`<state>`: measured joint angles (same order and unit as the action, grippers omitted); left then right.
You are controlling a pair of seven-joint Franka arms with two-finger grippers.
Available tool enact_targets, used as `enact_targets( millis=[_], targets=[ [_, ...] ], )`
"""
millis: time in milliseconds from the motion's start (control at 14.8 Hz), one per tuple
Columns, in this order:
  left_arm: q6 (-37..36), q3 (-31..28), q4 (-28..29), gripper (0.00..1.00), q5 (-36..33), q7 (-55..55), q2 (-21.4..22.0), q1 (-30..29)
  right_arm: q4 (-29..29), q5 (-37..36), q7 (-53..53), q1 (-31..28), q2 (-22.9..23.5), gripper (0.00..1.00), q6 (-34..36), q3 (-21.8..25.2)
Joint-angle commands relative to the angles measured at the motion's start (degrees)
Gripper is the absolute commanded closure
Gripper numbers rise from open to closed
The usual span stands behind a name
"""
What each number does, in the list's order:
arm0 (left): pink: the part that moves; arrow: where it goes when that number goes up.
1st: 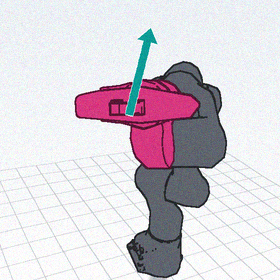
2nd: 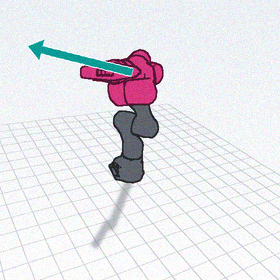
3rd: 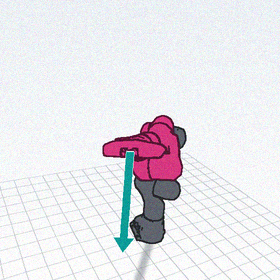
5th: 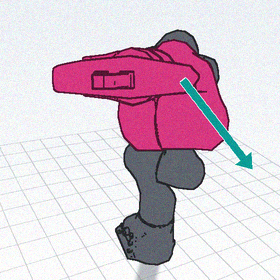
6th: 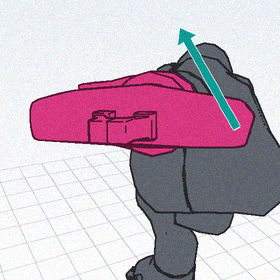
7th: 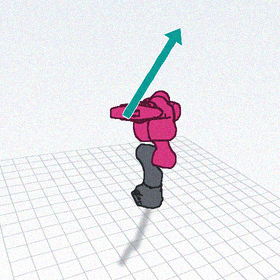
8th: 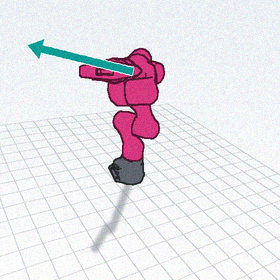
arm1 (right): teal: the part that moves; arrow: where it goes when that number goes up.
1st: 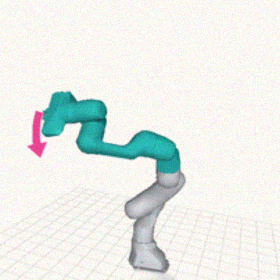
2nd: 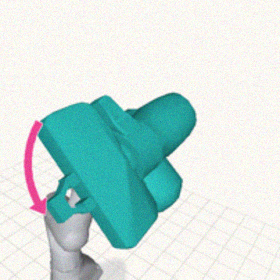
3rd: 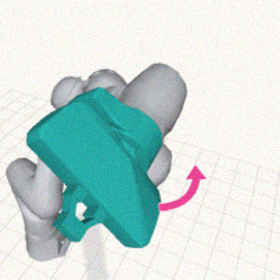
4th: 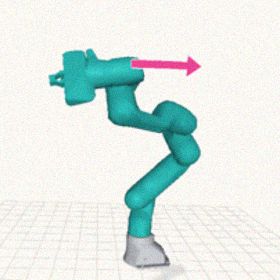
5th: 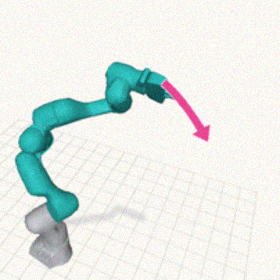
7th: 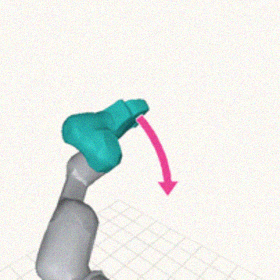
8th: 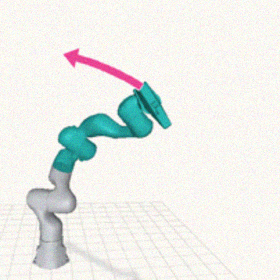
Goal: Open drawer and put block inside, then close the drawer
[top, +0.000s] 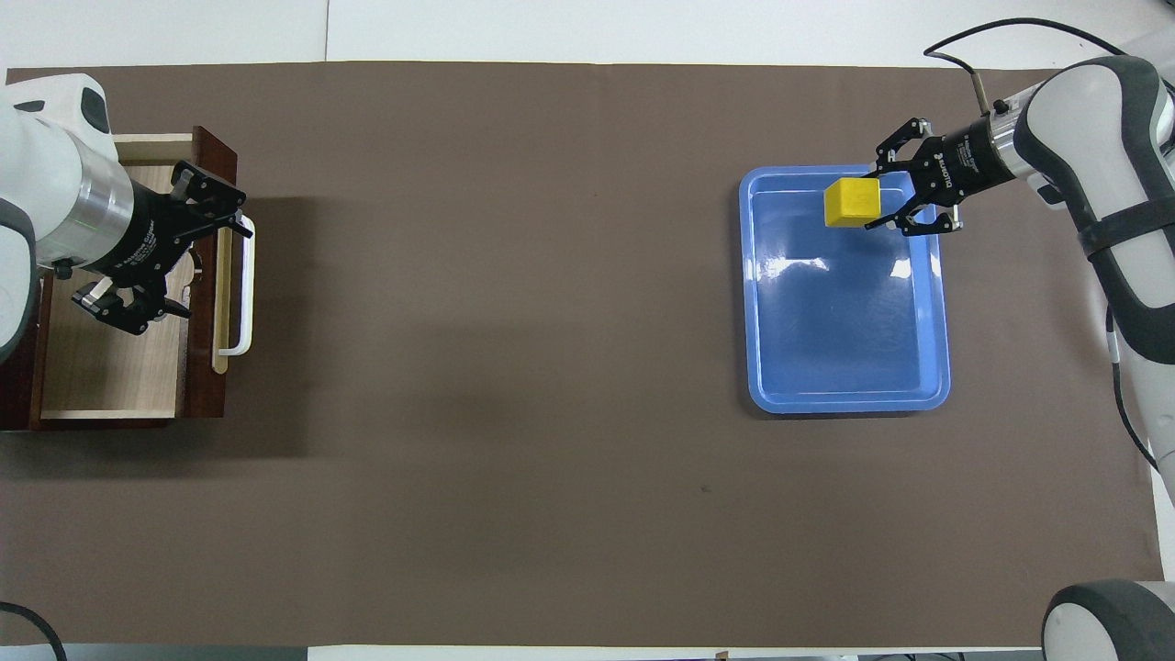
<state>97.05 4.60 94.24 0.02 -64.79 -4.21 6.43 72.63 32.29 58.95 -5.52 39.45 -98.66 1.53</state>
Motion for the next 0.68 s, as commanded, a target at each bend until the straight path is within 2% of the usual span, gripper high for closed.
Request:
enact_targets(
  millis=[0, 270, 405, 473, 608],
  targets=[
    [-0.03, -0.39, 1.47, 0.0, 1.04, -10.49, 1.66, 0.61, -3.11, -1.0, 4.23, 3.57, -0.25, 1.0, 3.47, -0.21],
    [1.29, -0.39, 1.39, 0.0, 1.04, -26.15, 1.57, 0.61, -3.64, -0.74, 7.91, 10.86, -1.31, 1.0, 3.75, -0.03],
    [3.48, -0.39, 1.47, 0.0, 2.26, -30.89, 1.4, 0.87, -5.39, -0.83, 13.8, 14.37, -0.96, 1.0, 1.2, -0.38],
    [5.93, -0.39, 1.21, 0.0, 4.01, -40.49, 0.79, 1.3, -5.48, -0.83, 18.0, 17.7, -0.87, 1.0, -2.46, -0.38],
    [6.22, -0.47, 0.34, 0.0, 3.77, -46.53, -1.31, 5.15, -5.49, -0.74, 19.35, 19.05, -0.78, 1.0, -4.34, -0.38]
  ],
)
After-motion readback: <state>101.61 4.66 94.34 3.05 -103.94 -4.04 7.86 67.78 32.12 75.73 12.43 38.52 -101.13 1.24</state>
